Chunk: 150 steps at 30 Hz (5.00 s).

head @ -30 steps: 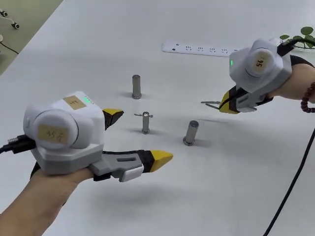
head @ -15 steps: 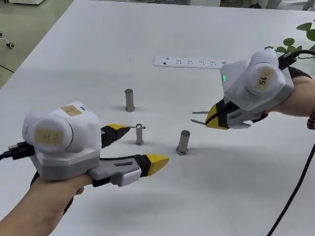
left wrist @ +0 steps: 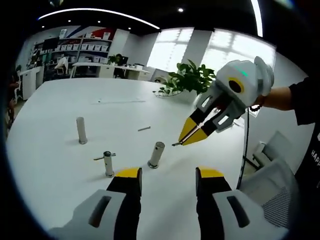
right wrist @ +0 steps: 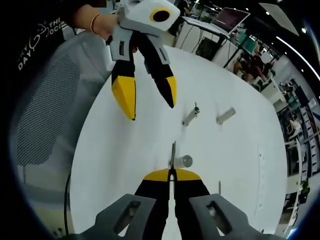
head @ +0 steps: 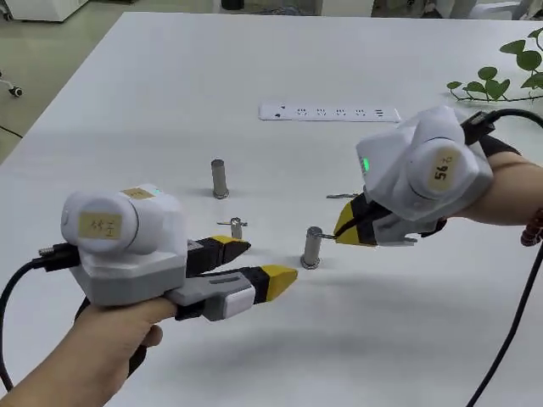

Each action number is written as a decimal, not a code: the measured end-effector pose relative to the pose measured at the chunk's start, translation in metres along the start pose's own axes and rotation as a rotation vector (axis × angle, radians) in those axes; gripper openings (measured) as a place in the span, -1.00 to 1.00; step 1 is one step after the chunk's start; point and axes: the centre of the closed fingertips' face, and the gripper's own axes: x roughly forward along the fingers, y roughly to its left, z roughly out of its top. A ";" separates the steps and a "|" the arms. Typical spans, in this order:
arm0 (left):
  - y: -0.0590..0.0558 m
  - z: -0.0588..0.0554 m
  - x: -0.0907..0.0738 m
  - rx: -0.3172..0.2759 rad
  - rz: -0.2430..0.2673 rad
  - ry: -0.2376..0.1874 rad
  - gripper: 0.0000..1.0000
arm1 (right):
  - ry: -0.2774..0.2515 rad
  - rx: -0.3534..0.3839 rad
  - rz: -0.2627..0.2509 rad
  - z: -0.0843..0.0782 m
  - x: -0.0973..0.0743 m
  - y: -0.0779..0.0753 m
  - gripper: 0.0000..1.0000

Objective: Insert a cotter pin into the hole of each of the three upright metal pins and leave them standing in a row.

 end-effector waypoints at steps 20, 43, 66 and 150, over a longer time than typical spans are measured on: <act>-0.019 0.002 0.011 -0.136 -0.067 -0.005 -0.69 | -0.048 -0.052 0.011 0.027 0.007 0.023 -1.00; -0.018 -0.003 0.013 -0.208 -0.066 0.008 -0.99 | -0.062 -0.075 0.009 0.035 0.009 0.030 -1.00; -0.023 -0.009 0.014 -0.098 -0.096 0.030 -1.00 | -0.087 0.024 0.051 0.032 0.009 0.036 -1.00; -0.064 -0.038 -0.008 0.203 -0.353 0.067 -1.00 | -0.286 0.270 0.442 0.035 0.003 0.100 -1.00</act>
